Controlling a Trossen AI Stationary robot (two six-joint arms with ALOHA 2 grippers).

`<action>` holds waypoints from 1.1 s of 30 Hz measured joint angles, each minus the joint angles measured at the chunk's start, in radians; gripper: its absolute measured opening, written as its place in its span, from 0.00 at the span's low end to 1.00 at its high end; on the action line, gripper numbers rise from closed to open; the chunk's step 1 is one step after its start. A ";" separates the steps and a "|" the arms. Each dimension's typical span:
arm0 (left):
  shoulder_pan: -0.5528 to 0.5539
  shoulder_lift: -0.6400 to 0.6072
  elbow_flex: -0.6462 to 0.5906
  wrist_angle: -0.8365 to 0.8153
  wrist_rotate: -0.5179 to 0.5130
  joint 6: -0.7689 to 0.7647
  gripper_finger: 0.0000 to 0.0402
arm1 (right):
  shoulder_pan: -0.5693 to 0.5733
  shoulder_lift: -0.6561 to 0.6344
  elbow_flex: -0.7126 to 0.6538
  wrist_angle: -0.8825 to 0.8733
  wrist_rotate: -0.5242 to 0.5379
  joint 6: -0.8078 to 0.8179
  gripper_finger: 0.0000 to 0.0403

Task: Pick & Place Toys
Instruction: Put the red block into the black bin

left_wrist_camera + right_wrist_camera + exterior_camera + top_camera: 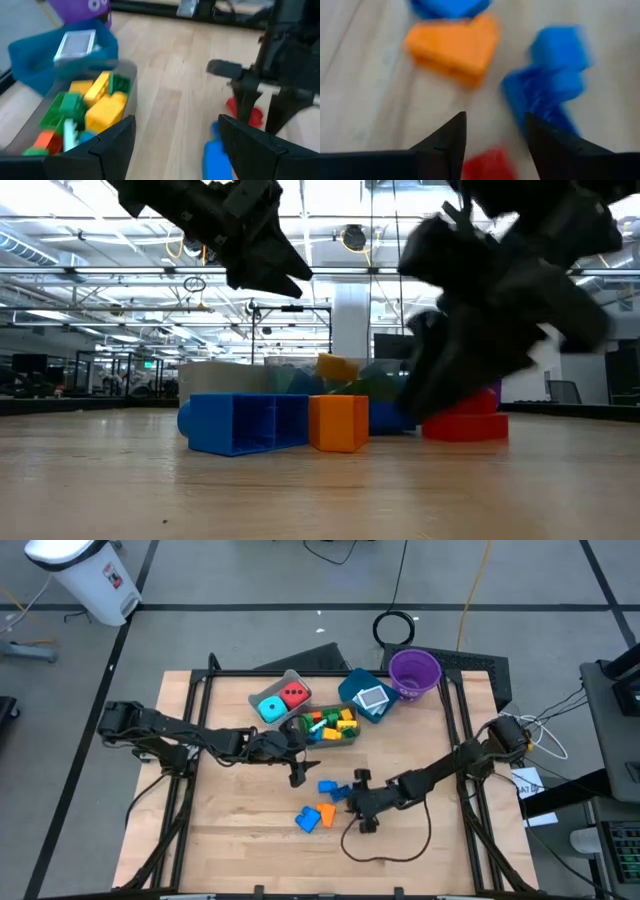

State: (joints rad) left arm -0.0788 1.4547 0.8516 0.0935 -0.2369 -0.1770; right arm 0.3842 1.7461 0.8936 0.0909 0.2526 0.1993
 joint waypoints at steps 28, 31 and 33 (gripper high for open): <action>-0.016 -0.264 0.003 -0.132 0.144 0.067 0.71 | 0.073 -0.196 -0.248 0.042 0.127 0.153 0.65; -0.057 -0.380 -0.024 -0.177 0.088 0.103 0.71 | 0.073 -0.196 -0.269 0.080 0.103 0.147 0.65; -0.087 -0.454 -0.070 -0.161 0.051 0.138 0.71 | 0.072 -0.196 -0.280 0.116 0.088 0.130 0.64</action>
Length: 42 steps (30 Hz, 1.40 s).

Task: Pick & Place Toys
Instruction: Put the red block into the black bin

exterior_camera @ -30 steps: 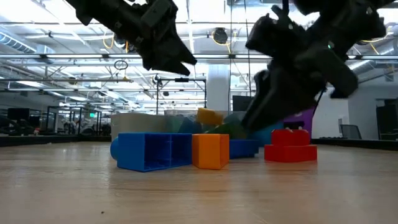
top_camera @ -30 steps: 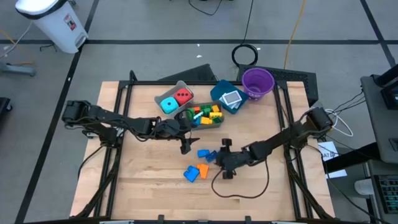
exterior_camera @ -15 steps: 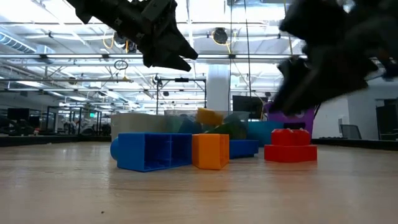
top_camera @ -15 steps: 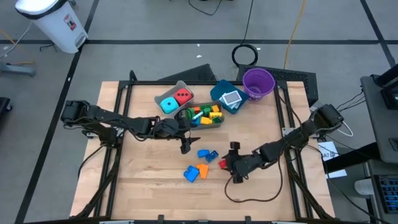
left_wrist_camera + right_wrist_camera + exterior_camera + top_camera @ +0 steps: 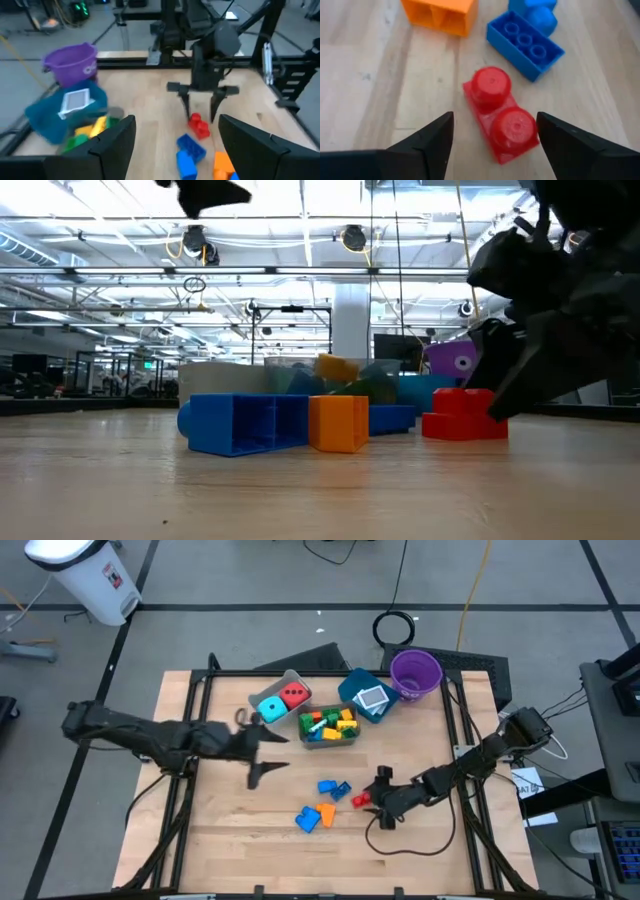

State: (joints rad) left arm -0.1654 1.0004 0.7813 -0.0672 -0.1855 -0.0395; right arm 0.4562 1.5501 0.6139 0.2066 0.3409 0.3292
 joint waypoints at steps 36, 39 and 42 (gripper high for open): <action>-0.031 -0.614 -0.426 -0.013 -0.268 -0.019 0.71 | -0.198 0.027 0.006 0.568 -0.024 -0.197 0.25; -0.031 -0.614 -0.426 -0.010 -0.272 -0.026 0.71 | -0.292 0.027 0.038 0.542 -0.003 -0.224 0.25; -0.031 -0.614 -0.426 -0.007 -0.269 -0.027 0.71 | -0.404 0.027 0.057 0.532 -0.002 -0.235 0.24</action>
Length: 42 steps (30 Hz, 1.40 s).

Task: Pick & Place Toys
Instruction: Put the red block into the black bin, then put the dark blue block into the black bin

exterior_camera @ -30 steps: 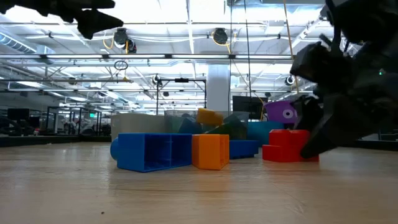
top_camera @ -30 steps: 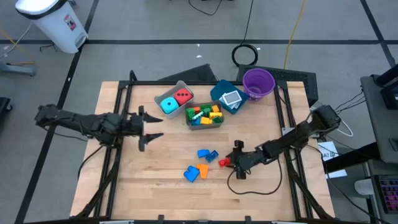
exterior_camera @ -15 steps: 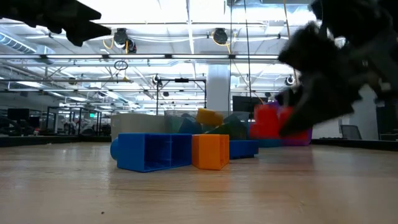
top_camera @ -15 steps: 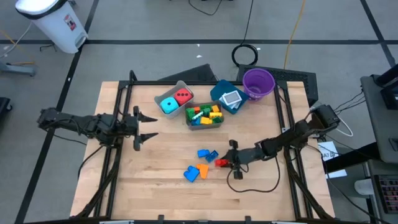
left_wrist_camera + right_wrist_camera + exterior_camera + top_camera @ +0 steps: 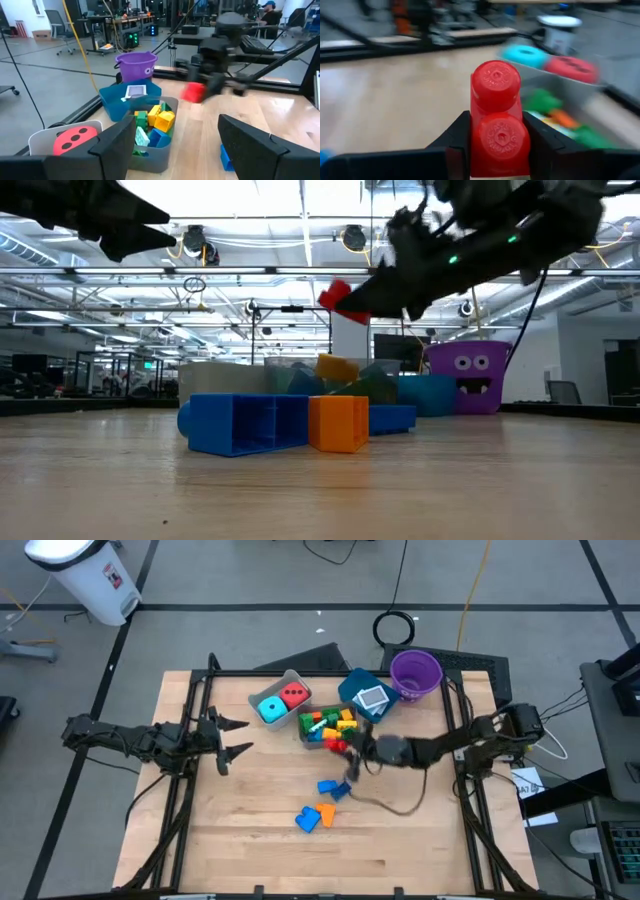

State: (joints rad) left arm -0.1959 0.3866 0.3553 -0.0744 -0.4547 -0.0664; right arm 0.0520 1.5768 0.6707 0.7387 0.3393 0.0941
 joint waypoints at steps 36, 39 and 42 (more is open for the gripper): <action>0.000 0.002 0.000 0.004 0.004 -0.075 0.71 | 0.188 0.106 0.004 -0.095 -0.263 -0.122 0.62; 0.000 0.002 0.000 0.019 0.004 -0.076 0.71 | 0.210 0.152 0.002 -0.111 -0.207 -0.126 0.62; 0.000 0.002 0.000 0.030 0.004 -0.090 0.71 | 0.192 0.178 0.002 -0.112 -0.207 -0.122 0.62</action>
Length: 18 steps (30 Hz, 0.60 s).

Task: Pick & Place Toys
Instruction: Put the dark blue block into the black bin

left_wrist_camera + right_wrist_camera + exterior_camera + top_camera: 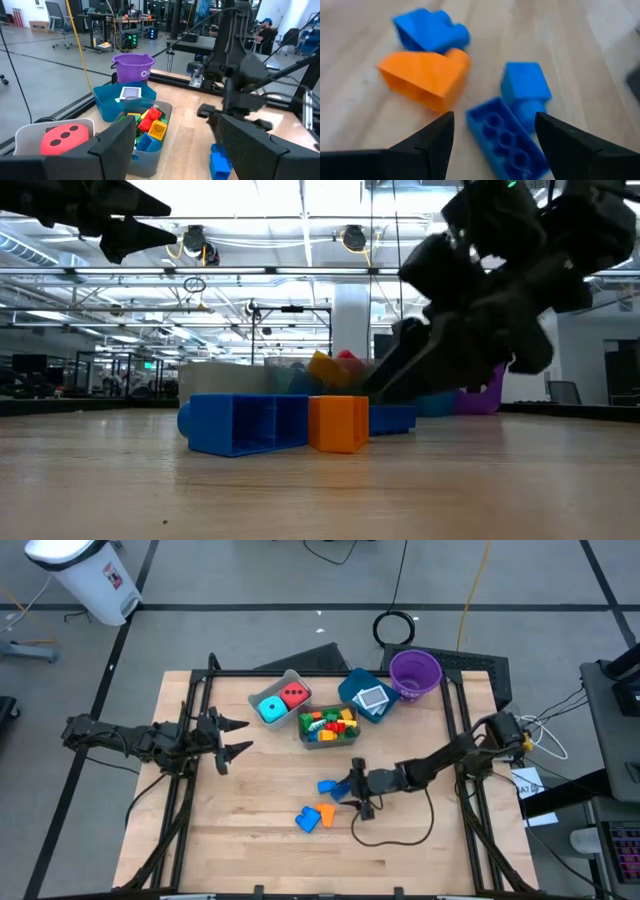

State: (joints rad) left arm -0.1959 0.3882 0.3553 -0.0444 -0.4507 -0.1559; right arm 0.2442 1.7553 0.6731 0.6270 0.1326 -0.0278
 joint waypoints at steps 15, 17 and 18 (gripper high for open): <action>0.000 0.085 0.000 0.010 0.000 -0.005 0.71 | -0.057 0.023 0.001 -0.066 -0.084 -0.016 0.39; 0.000 0.109 0.000 0.034 -0.001 -0.004 0.71 | -0.059 0.015 0.001 -0.051 -0.082 -0.018 0.32; 0.000 0.122 0.000 0.048 -0.001 -0.005 0.71 | -0.061 0.008 0.001 -0.049 -0.082 -0.018 0.29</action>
State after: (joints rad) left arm -0.1961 0.5097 0.3557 0.0032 -0.4519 -0.1612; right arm 0.1837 1.7631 0.6739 0.5784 0.0502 -0.0460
